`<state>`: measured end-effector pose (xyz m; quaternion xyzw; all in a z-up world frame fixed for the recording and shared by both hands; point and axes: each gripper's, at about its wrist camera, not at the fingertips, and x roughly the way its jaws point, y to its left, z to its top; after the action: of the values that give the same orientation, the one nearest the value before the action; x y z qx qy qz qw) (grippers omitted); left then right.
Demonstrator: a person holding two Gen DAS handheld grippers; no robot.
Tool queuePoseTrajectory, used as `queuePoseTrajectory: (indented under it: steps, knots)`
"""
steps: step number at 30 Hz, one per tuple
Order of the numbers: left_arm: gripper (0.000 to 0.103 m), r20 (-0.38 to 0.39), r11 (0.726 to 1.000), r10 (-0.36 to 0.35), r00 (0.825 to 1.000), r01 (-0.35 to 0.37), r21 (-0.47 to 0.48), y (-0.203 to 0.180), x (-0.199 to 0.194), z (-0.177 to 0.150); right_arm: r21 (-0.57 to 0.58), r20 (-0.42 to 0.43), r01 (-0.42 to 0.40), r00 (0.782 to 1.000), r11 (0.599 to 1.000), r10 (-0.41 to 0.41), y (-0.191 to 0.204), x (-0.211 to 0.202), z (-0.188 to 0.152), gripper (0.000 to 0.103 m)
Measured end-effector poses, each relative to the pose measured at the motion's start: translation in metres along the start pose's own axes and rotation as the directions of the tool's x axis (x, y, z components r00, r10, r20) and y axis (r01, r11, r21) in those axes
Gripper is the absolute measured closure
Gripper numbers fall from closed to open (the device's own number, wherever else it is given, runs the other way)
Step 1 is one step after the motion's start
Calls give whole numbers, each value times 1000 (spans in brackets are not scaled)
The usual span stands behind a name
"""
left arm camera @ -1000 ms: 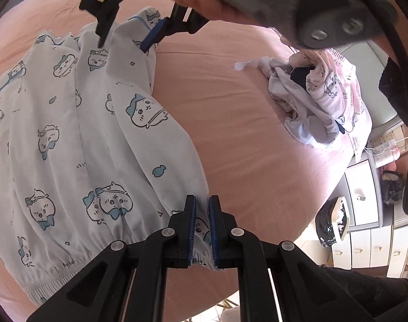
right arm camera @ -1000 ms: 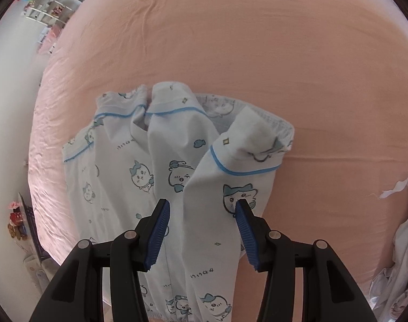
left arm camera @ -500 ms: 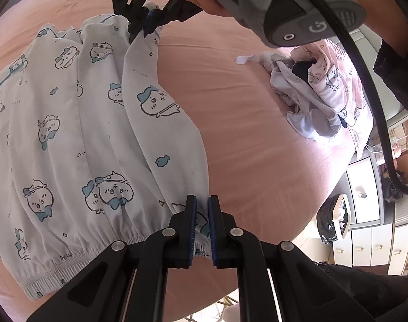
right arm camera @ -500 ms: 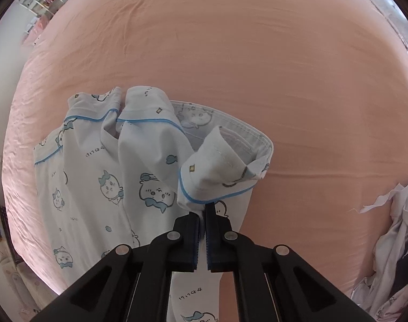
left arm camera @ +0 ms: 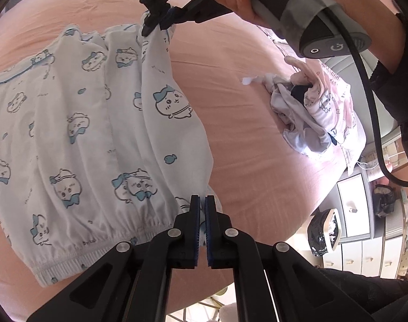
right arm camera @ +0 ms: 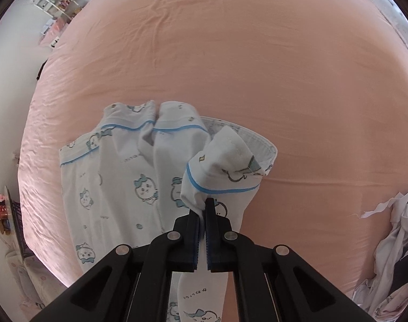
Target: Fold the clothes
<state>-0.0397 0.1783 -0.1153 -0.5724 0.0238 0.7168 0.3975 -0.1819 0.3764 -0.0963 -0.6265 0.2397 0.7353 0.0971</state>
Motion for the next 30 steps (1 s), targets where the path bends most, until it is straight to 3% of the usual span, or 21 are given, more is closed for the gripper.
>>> queuePoseTrajectory:
  steps: [5, 9, 11, 13, 14, 15, 16, 17, 18, 24, 30]
  knots:
    - [101, 24, 999, -6, 1000, 7, -44, 12, -13, -2, -50, 21, -24, 999, 998, 25, 8, -16, -5, 102]
    - [100, 31, 988, -91, 995, 94, -125, 21, -10, -4, -84, 33, -25, 999, 996, 28, 37, -11, 17, 102]
    - [97, 24, 978, -114, 993, 117, -170, 22, -5, -2, -87, 32, -25, 999, 996, 28, 51, -2, 12, 102]
    - [87, 15, 972, -128, 992, 128, -198, 19, 1, -1, -91, 26, -26, 999, 995, 29, 50, -5, 11, 102]
    - [73, 16, 968, -136, 991, 136, -210, 18, 2, 0, -90, 25, -28, 999, 996, 31, 50, -7, 10, 102]
    - [50, 24, 965, -145, 989, 146, -220, 17, 3, 0, -90, 24, -30, 999, 995, 32, 50, -9, 10, 102]
    - [36, 34, 961, -150, 988, 154, -228, 16, 3, 1, -89, 23, -32, 999, 996, 34, 50, -9, 9, 102]
    - [12, 43, 959, -154, 987, 160, -233, 14, 3, 2, -87, 22, -36, 999, 996, 38, 52, -3, 8, 102]
    - [10, 49, 960, -150, 987, 158, -231, 12, 3, 2, -84, 22, -39, 999, 996, 41, 53, 1, 8, 102]
    - [10, 1, 982, 28, 1000, -27, -187, -11, 26, 12, -40, 14, -60, 998, 997, 61, 42, -1, 15, 102]
    - [10, -52, 967, 217, 975, -222, -122, -35, 56, 17, -47, 15, -76, 997, 996, 76, 35, -4, 13, 102]
